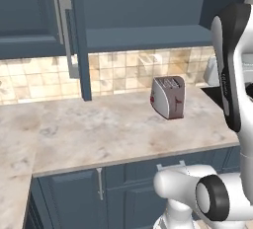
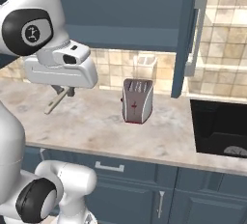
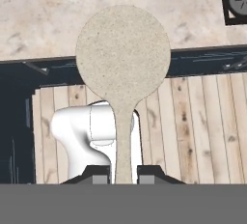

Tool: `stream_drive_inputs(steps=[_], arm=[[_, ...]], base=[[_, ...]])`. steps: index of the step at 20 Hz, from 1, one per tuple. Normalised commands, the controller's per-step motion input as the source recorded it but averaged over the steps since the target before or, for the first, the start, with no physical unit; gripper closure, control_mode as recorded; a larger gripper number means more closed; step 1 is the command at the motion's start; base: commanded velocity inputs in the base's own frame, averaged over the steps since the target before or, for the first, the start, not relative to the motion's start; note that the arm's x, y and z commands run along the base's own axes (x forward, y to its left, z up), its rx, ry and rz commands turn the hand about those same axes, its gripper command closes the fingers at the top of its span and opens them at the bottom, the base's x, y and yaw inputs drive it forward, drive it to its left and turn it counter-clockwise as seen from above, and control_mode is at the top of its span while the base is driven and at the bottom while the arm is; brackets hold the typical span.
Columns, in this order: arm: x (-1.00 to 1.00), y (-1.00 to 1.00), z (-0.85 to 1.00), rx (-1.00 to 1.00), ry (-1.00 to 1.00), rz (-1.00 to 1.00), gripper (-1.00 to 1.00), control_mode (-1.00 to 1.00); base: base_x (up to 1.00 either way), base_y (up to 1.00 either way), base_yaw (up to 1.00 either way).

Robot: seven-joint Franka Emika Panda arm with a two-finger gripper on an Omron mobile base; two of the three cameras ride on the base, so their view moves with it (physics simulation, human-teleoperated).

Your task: Pick up the dish brush and bar soap from the sink, and place them back in the cabinet, and close the cabinet doors.

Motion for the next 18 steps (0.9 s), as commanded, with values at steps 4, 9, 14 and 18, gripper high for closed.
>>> stream_drive_inputs(steps=[4, 9, 14, 18], arm=[[0.0, 0.0, 0.0, 0.0, 0.0, 0.0, 1.0, 1.0], [0.0, 0.0, 0.0, 0.0, 0.0, 0.0, 1.0, 1.0], [0.0, 0.0, 0.0, 0.0, 0.0, 0.0, 1.0, 1.0], [0.0, 0.0, 0.0, 0.0, 0.0, 0.0, 1.0, 1.0]], base=[[0.36, 0.0, 0.0], [0.41, 0.0, 0.0], [0.35, 0.0, 0.0], [0.33, 0.0, 0.0]])
